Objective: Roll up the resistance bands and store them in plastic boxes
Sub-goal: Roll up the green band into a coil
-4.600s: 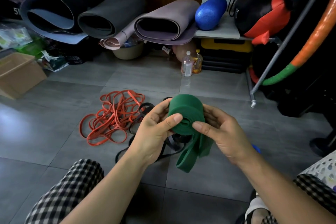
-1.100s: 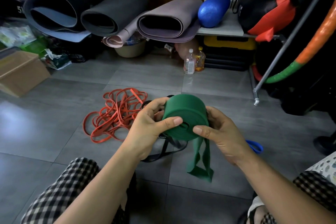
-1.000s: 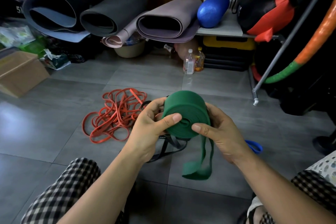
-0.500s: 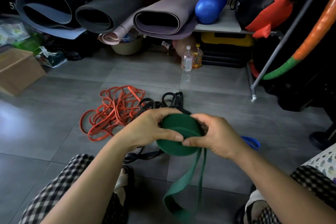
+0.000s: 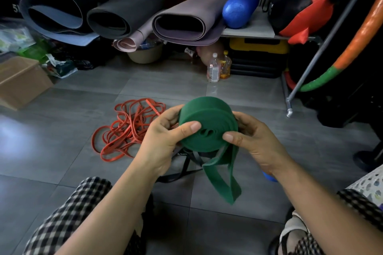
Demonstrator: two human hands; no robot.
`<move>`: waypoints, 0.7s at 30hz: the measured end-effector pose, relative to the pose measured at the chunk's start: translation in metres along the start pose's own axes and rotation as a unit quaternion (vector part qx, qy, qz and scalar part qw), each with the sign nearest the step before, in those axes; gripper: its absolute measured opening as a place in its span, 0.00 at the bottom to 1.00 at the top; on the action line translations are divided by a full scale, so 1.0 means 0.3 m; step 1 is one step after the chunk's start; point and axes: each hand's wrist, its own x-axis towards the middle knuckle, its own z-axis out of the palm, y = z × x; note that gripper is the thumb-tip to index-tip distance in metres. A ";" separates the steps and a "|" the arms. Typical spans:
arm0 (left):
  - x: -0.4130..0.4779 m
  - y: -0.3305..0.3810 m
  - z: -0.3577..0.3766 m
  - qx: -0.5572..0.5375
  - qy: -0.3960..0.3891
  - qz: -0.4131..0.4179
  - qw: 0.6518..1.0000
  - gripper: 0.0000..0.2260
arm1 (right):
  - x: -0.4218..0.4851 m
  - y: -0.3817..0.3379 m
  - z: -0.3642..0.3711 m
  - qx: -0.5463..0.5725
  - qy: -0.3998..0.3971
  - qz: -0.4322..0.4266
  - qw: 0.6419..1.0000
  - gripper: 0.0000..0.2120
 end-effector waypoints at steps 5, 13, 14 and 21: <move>-0.001 -0.046 0.015 -0.062 0.048 -0.024 0.997 0.17 | 0.014 0.033 0.029 0.046 0.014 -0.009 0.999 0.31; 0.015 0.006 -0.049 0.099 -0.075 -0.115 0.986 0.22 | 0.001 0.006 0.013 -0.039 0.021 0.005 0.999 0.17; 0.019 0.021 -0.057 0.180 -0.094 -0.100 0.974 0.24 | -0.003 0.010 0.013 -0.091 0.008 0.009 0.996 0.19; 0.007 -0.003 -0.032 0.291 -0.107 -0.009 0.951 0.19 | -0.012 0.010 0.025 -0.211 -0.035 -0.001 0.977 0.24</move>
